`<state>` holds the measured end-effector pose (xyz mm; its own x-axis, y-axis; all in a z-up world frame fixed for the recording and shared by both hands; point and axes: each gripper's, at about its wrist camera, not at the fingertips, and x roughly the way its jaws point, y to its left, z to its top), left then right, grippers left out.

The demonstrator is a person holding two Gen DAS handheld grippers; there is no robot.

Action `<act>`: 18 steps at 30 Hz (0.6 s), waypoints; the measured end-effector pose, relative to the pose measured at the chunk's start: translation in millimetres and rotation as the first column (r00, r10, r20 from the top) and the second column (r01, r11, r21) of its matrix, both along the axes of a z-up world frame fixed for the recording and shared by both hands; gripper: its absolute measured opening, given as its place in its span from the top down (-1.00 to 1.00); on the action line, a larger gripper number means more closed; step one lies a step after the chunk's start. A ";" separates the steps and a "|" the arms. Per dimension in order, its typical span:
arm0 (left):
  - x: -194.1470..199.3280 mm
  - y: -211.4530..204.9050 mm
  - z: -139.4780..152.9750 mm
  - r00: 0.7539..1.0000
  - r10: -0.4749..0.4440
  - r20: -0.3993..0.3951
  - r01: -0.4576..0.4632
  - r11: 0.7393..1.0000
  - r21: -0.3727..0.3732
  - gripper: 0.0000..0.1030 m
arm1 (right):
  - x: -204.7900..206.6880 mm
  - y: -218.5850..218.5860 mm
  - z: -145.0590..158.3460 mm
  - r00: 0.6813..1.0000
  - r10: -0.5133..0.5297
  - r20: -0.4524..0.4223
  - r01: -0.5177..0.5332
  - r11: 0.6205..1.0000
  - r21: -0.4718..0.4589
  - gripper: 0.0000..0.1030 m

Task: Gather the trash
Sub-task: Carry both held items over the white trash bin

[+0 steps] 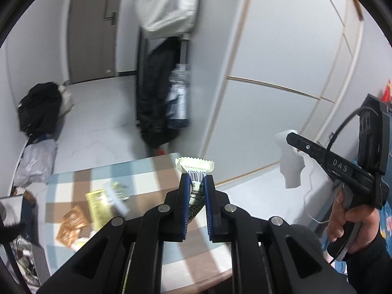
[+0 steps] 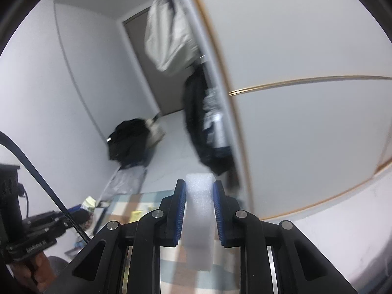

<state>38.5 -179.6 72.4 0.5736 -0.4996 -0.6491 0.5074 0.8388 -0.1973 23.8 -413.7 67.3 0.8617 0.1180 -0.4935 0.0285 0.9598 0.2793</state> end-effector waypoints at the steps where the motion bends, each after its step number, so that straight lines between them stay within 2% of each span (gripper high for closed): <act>1: 0.2 -7.9 -1.0 1.000 -0.016 0.000 0.016 1.000 0.003 0.85 | -7.5 -10.7 -0.3 1.000 -0.022 0.003 0.022 1.000 -0.014 0.59; 5: 6.0 -42.5 -15.3 0.994 -0.093 -0.053 0.093 0.996 0.009 0.85 | -30.4 -52.9 -13.7 0.993 -0.120 -0.014 0.119 0.990 -0.075 0.59; 9: 20.2 -71.8 -40.0 0.979 -0.142 -0.145 0.143 0.990 -0.005 0.85 | -40.2 -93.6 -42.6 0.976 -0.198 -0.092 0.197 0.980 -0.023 0.59; 11: 28.6 -87.3 -55.9 0.963 -0.172 -0.209 0.173 0.985 -0.013 0.85 | -42.3 -106.5 -59.5 0.966 -0.222 -0.129 0.222 0.975 -0.016 0.59; 18: 53.2 -135.4 -118.8 0.907 -0.208 -0.365 0.241 0.969 0.046 0.85 | -28.8 -137.5 -130.4 0.938 -0.243 -0.248 0.261 0.964 0.043 0.59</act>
